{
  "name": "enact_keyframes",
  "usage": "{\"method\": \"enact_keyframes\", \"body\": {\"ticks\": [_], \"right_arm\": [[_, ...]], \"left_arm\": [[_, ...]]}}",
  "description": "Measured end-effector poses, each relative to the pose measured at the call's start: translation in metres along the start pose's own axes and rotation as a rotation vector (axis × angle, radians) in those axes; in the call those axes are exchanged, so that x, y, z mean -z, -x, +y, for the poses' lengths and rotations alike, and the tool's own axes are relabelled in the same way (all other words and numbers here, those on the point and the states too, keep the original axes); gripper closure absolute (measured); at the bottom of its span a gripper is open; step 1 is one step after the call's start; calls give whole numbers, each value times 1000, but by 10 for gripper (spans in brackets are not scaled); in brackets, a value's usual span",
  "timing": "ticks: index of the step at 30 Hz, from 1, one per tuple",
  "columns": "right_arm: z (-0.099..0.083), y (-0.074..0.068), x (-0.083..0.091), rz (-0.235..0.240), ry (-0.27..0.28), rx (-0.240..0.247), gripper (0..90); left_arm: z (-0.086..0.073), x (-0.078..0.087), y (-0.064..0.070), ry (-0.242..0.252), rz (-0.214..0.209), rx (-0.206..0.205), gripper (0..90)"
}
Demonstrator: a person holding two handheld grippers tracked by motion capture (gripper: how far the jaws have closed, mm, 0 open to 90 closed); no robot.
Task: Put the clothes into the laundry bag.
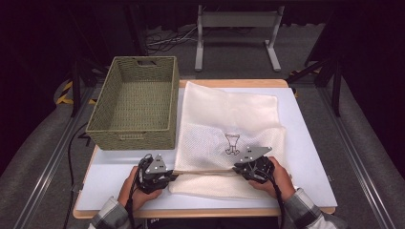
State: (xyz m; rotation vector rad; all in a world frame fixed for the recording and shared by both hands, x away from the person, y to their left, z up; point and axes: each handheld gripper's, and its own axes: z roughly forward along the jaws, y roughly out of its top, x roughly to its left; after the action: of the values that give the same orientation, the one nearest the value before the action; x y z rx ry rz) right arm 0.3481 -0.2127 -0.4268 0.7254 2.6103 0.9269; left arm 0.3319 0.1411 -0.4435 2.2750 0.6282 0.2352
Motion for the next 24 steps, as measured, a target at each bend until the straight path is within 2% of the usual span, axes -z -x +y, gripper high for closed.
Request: {"method": "enact_keyframes", "body": {"ticks": [3, 6, 15, 18, 21, 24], "right_arm": [[1, 0, 1, 3, 9, 3, 787], [5, -3, 6, -8, 54, 33, 738], [12, -5, 23, -26, 177, 30, 617], [14, -5, 26, -31, 201, 14, 559], [16, -6, 27, -28, 213, 16, 538], [19, -11, 24, -25, 222, 35, 473]], "left_arm": [[0, 1, -1, 4, -1, 0, 816], [0, 1, -2, 10, -3, 5, 815], [-1, 1, -2, 10, -3, 4, 817], [-1, 1, -2, 14, -3, 7, 815], [-2, 1, -2, 13, -2, 7, 815], [-2, 2, -2, 13, -1, 7, 815]]}}
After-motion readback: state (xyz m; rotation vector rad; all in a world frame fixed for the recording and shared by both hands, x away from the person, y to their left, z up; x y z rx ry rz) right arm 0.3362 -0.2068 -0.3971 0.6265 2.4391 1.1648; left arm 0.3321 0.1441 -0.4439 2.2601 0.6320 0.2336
